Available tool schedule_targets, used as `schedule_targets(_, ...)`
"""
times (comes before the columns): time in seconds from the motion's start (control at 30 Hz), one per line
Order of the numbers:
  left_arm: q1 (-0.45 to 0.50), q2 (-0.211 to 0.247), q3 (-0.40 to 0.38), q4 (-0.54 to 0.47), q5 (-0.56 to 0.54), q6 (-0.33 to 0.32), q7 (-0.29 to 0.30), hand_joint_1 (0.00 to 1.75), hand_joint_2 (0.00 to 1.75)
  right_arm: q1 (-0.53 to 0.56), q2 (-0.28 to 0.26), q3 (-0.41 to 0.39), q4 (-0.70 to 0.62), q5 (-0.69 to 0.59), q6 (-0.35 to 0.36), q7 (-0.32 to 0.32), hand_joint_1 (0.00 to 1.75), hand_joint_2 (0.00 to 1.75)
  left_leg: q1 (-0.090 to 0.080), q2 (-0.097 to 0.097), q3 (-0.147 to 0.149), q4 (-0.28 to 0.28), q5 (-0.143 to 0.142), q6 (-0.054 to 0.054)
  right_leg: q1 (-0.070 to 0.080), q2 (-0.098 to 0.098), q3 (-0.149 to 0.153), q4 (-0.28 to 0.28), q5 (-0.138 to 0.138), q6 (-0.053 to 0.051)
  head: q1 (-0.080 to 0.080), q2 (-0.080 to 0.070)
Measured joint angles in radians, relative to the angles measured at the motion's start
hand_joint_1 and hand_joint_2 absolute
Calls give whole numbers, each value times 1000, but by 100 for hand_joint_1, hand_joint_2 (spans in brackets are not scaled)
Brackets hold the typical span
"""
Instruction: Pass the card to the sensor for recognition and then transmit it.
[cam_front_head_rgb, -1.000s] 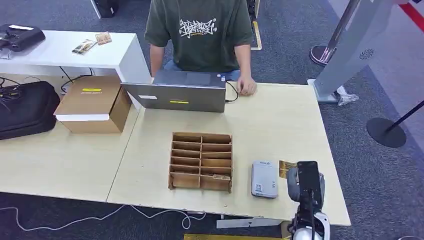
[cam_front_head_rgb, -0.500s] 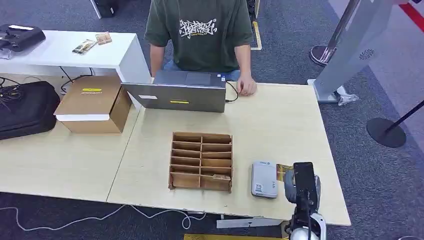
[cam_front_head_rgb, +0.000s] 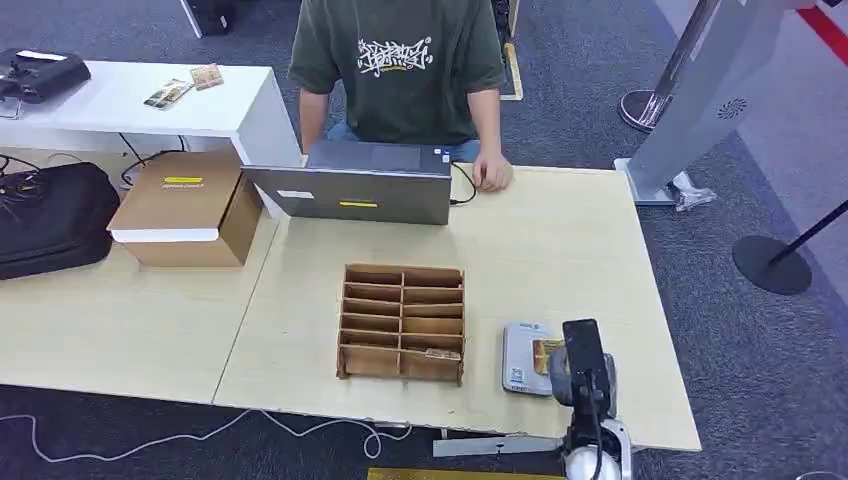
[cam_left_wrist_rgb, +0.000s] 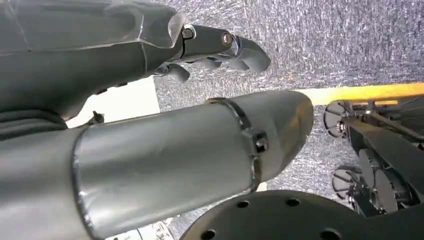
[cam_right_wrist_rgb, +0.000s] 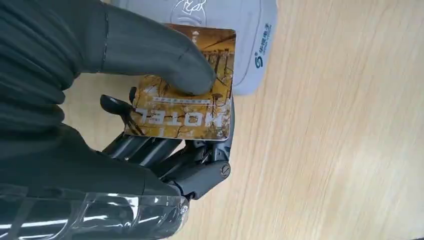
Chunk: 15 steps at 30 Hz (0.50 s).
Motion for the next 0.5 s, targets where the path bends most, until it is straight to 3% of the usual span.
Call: schedule_targets(0.5,-2,8,0,0,-5,2,7,0,0,-64,-4,-6,108,37,44,53,175,175,0,0,1,0,0,0,0,0,0,0,0,0,0,0)
